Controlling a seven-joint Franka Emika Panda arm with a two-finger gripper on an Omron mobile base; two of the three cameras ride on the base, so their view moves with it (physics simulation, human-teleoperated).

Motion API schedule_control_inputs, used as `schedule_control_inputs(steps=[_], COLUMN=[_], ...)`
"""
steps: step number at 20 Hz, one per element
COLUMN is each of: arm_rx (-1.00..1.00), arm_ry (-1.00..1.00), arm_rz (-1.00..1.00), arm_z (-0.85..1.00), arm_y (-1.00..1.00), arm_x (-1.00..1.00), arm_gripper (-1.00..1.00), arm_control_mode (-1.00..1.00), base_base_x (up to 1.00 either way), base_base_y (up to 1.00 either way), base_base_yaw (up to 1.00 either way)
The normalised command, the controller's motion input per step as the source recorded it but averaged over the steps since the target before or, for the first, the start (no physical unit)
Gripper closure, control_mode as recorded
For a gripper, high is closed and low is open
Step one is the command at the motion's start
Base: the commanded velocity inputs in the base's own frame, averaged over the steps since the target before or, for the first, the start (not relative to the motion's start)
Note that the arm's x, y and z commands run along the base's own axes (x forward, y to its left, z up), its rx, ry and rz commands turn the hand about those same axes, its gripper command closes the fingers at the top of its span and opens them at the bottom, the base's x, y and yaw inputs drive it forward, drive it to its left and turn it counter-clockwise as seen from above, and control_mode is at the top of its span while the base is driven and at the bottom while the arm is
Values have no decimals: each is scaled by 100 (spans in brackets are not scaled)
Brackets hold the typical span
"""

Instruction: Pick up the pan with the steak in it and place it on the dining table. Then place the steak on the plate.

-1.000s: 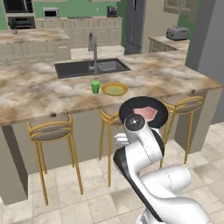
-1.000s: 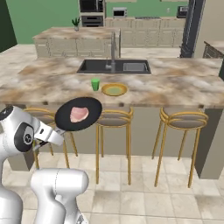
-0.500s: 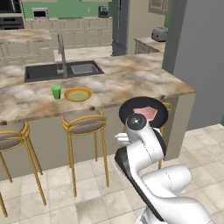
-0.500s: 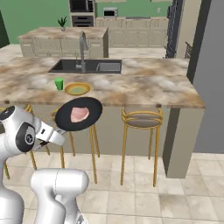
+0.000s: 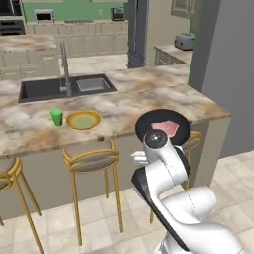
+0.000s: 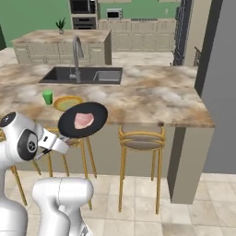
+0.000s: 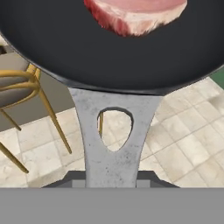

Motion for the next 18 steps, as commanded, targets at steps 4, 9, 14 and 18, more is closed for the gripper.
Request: schedule_control_inputs(steps=[4, 9, 14, 18], arm_rx=[0, 0, 0, 0], arm_ry=[0, 0, 0, 0], arm_rz=[0, 0, 0, 0], arm_z=[0, 0, 0, 0], arm_y=[0, 0, 0, 0], arm_x=[0, 0, 0, 0], arm_gripper=[100, 100, 100, 100], arm_control_mode=[100, 100, 100, 100], base_base_x=[94, 72, 42, 32], base_base_y=[-7, -17, -29, -24], base_base_yaw=[1, 1, 0, 2])
